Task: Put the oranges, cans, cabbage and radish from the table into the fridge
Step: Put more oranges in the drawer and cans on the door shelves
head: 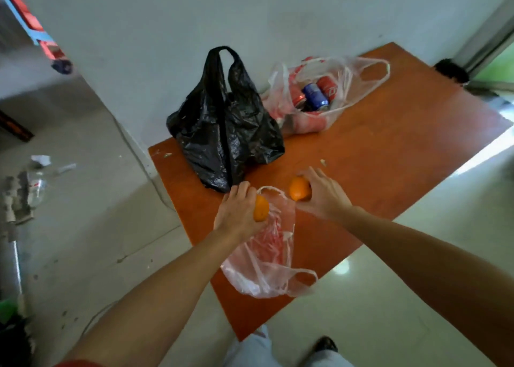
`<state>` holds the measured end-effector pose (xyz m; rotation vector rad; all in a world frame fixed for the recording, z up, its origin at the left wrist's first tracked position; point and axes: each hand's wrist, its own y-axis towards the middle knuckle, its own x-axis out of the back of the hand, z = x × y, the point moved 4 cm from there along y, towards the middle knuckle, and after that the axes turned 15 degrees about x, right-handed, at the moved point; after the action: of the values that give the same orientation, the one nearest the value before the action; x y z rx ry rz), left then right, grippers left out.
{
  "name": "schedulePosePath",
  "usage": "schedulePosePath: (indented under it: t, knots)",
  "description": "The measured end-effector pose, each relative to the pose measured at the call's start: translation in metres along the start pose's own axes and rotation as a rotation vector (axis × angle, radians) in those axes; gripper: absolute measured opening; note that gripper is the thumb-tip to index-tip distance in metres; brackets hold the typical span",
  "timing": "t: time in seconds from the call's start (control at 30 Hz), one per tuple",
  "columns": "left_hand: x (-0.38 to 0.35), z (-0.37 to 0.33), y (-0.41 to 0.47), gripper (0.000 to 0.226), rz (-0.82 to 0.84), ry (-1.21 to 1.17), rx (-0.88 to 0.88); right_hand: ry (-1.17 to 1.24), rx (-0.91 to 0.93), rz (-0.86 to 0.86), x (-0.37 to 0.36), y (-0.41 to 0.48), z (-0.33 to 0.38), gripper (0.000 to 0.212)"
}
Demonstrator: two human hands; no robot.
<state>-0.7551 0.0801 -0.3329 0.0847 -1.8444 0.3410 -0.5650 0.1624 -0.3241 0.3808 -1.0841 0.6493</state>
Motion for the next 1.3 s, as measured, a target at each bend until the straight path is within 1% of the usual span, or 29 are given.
schedulePosePath:
  t: [0.13, 0.23, 0.33, 0.5, 0.67, 0.83, 1.07, 1.2, 1.3]
  knots:
    - [0.028, -0.058, 0.008, 0.07, -0.007, -0.061, -0.078, -0.028, -0.073, -0.081, 0.057, -0.042, -0.028, 0.077]
    - [0.044, -0.116, 0.004, 0.072, -0.072, -0.007, -0.179, -0.109, -0.071, -0.109, 0.095, -0.086, -0.053, 0.077]
    - [0.053, -0.185, -0.009, 0.07, -0.156, 0.042, -0.311, -0.188, -0.086, -0.154, 0.132, -0.143, -0.084, 0.076]
    - [0.051, -0.323, -0.036, 0.071, -0.213, 0.082, -0.53, -0.258, -0.15, -0.253, 0.195, -0.252, -0.142, 0.078]
    - [0.038, -0.463, -0.065, 0.068, -0.218, 0.097, -0.756, -0.316, -0.323, -0.355, 0.255, -0.357, -0.202, 0.076]
    - [0.014, -0.595, -0.077, 0.068, -0.2, 0.089, -0.937, -0.364, -0.496, -0.443, 0.301, -0.445, -0.273, 0.073]
    - [-0.037, -0.783, -0.065, 0.07, -0.173, 0.068, -1.165, -0.429, -0.696, -0.531, 0.361, -0.543, -0.391, 0.074]
    - [-0.053, -0.893, -0.063, 0.067, -0.148, 0.079, -1.295, -0.429, -0.836, -0.572, 0.404, -0.596, -0.453, 0.074]
    - [-0.06, -0.974, -0.066, 0.067, -0.136, 0.053, -1.392, -0.442, -0.928, -0.634, 0.436, -0.637, -0.489, 0.071]
